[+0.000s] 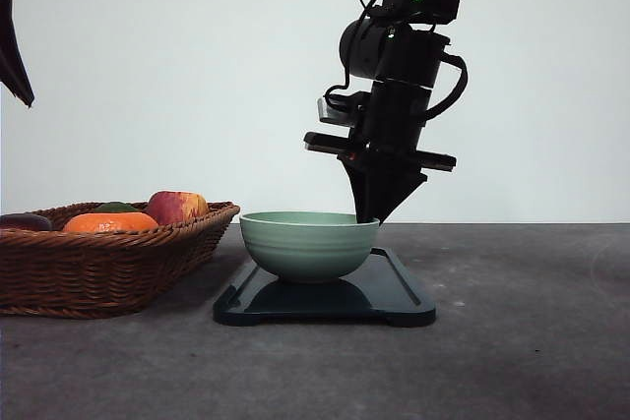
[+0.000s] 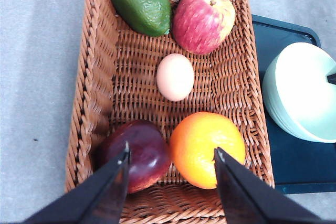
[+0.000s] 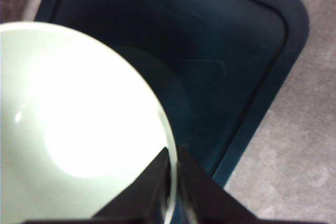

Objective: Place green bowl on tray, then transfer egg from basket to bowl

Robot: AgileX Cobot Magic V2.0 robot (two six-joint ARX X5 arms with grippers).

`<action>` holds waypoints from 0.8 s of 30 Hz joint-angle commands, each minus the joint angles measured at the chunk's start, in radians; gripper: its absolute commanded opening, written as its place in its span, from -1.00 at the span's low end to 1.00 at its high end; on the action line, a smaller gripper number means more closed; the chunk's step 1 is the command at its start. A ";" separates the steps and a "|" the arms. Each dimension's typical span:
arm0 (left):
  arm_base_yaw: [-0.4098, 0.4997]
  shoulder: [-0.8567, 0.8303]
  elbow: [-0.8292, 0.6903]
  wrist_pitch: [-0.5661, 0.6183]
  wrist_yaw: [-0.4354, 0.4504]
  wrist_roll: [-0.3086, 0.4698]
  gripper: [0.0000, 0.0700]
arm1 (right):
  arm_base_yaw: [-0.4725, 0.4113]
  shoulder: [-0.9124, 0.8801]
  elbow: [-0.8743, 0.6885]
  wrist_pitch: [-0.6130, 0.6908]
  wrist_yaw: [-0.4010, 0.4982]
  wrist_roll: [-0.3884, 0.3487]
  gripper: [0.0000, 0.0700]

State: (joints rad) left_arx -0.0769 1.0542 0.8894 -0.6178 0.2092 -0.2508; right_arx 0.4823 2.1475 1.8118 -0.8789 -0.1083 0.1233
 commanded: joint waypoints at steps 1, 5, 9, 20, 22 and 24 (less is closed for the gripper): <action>-0.002 0.009 0.022 0.006 0.003 0.011 -0.11 | 0.006 0.024 0.021 -0.007 0.004 0.007 -0.72; -0.002 0.009 0.022 0.007 0.003 0.011 -0.11 | 0.005 0.021 0.026 -0.014 0.005 0.007 -0.42; -0.002 0.009 0.022 0.011 0.003 0.011 -0.11 | 0.004 0.001 0.051 -0.042 0.005 0.005 -0.41; -0.002 0.009 0.022 0.012 0.003 0.012 -0.11 | 0.019 -0.150 -0.003 0.008 0.008 -0.012 -0.41; -0.002 0.009 0.022 0.011 0.003 0.023 -0.11 | 0.020 -0.191 -0.071 0.068 0.007 -0.012 -0.41; -0.002 0.009 0.022 0.008 0.003 0.039 -0.11 | 0.024 -0.245 -0.161 0.150 0.004 -0.011 -0.41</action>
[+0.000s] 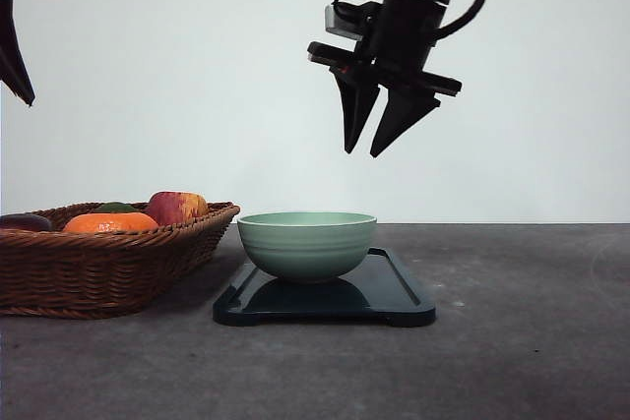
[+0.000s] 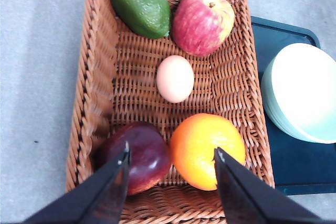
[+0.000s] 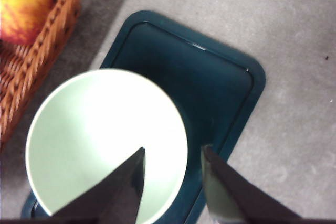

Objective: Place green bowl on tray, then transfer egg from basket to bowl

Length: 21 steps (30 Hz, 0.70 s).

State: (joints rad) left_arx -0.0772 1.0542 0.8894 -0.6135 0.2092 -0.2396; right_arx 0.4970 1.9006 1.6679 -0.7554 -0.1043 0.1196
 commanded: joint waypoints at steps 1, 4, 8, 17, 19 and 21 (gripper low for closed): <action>-0.002 0.009 0.022 0.003 0.003 0.033 -0.11 | 0.011 -0.025 -0.060 0.066 -0.001 -0.008 -0.41; -0.002 0.009 0.022 -0.007 0.003 0.042 -0.11 | 0.016 -0.118 -0.201 0.184 -0.002 -0.008 -0.41; -0.002 0.009 0.022 -0.020 0.003 0.042 -0.11 | 0.018 -0.247 -0.369 0.297 -0.005 -0.008 -0.41; -0.002 0.009 0.022 -0.022 0.003 0.042 -0.11 | 0.019 -0.564 -0.704 0.425 -0.011 -0.007 -0.41; -0.002 0.009 0.022 -0.022 0.003 0.042 -0.11 | 0.019 -0.645 -0.776 0.448 -0.011 -0.007 -0.41; -0.004 0.009 0.022 -0.021 0.003 0.042 -0.11 | 0.019 -0.721 -0.840 0.465 -0.011 -0.007 -0.41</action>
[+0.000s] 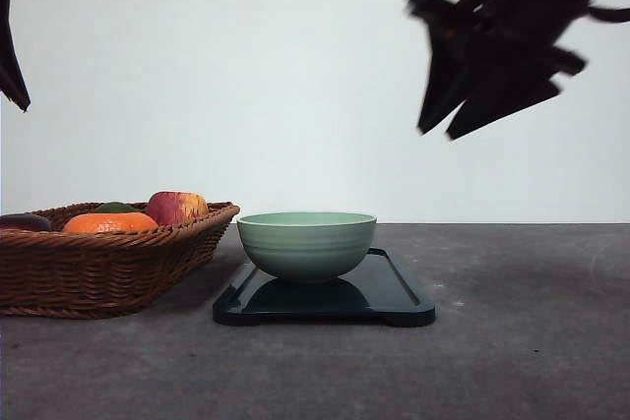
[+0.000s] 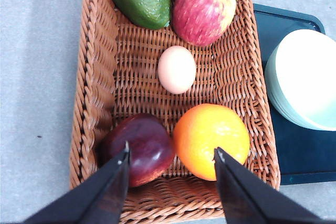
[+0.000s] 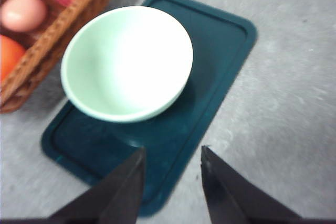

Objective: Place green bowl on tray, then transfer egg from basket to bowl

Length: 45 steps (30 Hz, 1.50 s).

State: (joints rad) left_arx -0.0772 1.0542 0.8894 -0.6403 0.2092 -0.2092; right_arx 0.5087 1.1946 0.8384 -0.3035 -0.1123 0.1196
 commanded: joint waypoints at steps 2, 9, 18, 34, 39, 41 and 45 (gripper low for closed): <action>-0.011 0.009 0.022 0.007 0.004 0.011 -0.11 | 0.007 -0.090 -0.068 0.019 -0.002 -0.007 -0.41; -0.059 0.011 0.023 0.013 0.004 0.011 -0.11 | 0.007 -0.316 -0.218 0.009 0.009 -0.003 -0.41; -0.126 0.106 0.087 -0.019 0.004 0.018 -0.11 | 0.007 -0.393 -0.243 -0.039 0.008 0.000 -0.41; -0.163 0.533 0.440 -0.151 -0.077 0.156 0.15 | 0.007 -0.393 -0.243 -0.043 0.007 0.000 -0.41; -0.172 0.601 0.462 -0.114 -0.143 0.172 0.15 | 0.007 -0.393 -0.243 -0.043 0.008 0.000 -0.41; -0.173 0.625 0.462 -0.099 -0.161 0.172 0.15 | 0.007 -0.393 -0.243 -0.042 0.008 0.000 -0.41; -0.174 0.670 0.462 -0.064 -0.162 0.172 0.15 | 0.007 -0.393 -0.243 -0.042 0.008 0.000 -0.41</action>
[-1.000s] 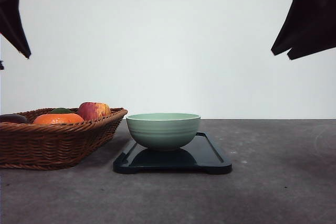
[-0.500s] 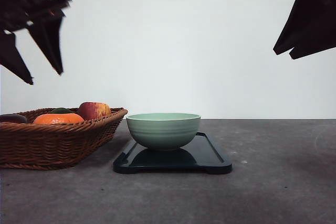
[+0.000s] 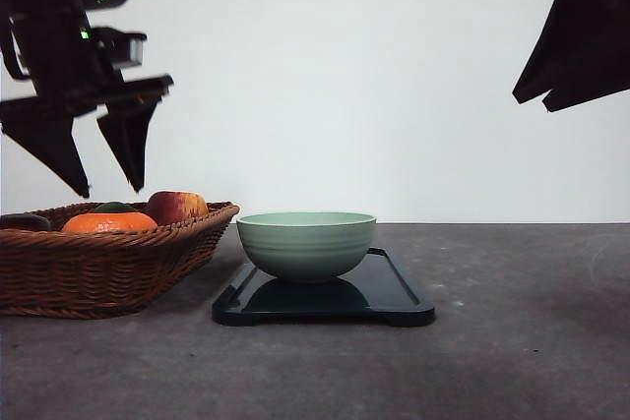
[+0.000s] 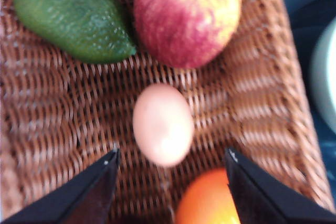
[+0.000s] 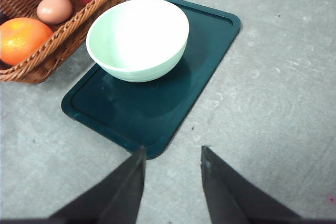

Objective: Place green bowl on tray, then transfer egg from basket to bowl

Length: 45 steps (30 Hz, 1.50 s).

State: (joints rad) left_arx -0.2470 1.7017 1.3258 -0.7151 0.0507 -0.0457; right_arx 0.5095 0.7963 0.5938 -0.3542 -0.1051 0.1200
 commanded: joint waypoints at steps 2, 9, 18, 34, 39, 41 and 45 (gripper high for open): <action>-0.004 0.044 0.025 0.034 -0.004 0.008 0.15 | 0.006 0.006 0.002 0.009 0.001 -0.001 -0.41; -0.004 0.106 0.026 0.081 -0.004 0.003 0.15 | 0.006 0.006 0.002 0.010 0.002 -0.001 -0.41; -0.007 0.175 0.026 0.095 -0.004 0.003 0.15 | 0.006 0.006 0.002 0.010 0.006 -0.001 -0.41; -0.007 0.186 0.025 0.081 -0.004 -0.012 -0.26 | 0.006 0.006 0.002 0.010 0.029 -0.001 -0.41; -0.007 0.186 0.026 0.081 -0.004 -0.019 -0.27 | 0.006 0.006 0.002 0.009 0.029 -0.001 -0.41; -0.007 0.183 0.026 0.078 -0.003 -0.020 -0.27 | 0.006 0.006 0.002 0.009 0.029 -0.001 -0.41; -0.007 0.165 0.026 0.078 -0.004 -0.019 -0.27 | 0.006 0.006 0.002 0.010 0.029 -0.001 -0.41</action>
State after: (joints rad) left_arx -0.2493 1.8669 1.3266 -0.6346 0.0502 -0.0563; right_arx 0.5095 0.7963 0.5938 -0.3541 -0.0776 0.1200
